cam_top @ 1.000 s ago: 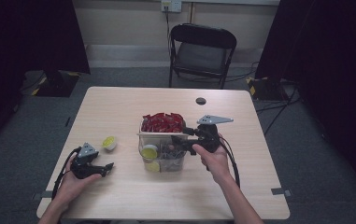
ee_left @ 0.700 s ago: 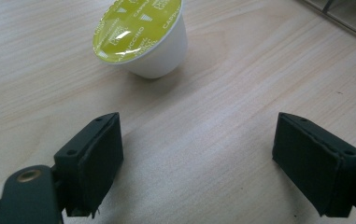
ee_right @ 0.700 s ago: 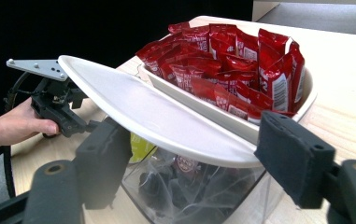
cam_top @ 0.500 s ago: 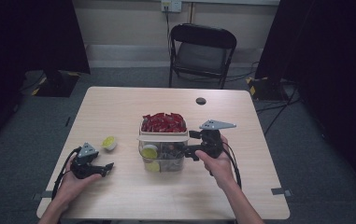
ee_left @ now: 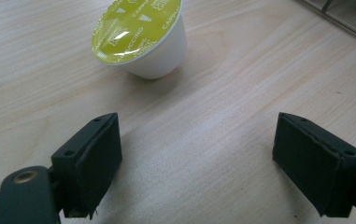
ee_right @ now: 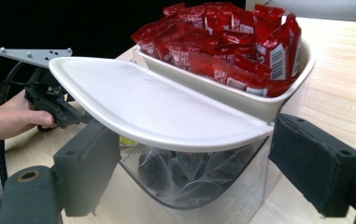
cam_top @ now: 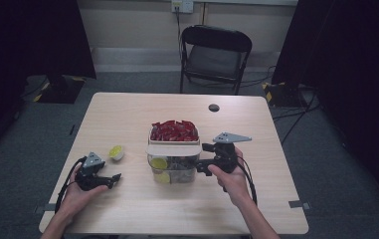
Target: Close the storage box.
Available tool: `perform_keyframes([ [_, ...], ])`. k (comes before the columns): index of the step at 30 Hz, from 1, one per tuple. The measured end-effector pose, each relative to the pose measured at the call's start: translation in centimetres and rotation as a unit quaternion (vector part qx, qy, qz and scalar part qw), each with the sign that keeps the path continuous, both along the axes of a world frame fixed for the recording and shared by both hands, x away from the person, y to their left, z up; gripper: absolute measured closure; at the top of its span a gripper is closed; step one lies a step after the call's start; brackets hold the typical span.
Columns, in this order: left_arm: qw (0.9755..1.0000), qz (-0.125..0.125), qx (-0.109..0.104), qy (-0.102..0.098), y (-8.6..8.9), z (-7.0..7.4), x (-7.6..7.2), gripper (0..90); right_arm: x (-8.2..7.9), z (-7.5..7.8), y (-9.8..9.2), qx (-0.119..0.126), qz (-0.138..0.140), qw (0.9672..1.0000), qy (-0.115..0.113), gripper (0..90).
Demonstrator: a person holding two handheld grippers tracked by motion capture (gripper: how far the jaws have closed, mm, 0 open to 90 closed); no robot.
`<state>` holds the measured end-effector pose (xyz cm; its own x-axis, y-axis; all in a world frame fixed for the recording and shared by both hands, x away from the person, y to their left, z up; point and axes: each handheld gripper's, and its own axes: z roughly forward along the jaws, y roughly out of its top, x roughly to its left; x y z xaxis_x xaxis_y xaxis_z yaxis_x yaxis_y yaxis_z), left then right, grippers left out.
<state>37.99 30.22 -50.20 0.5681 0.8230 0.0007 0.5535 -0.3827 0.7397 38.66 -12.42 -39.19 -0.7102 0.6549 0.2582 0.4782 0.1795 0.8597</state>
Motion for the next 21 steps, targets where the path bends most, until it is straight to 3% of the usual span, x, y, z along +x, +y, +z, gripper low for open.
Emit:
perform_keyframes([
  [21,1.0000,-0.001,-0.001,0.001,0.0,0.0,0.0,15.0,-1.0,-2.1,0.7,-0.024,-0.003,0.9996,0.013,14.9],
])
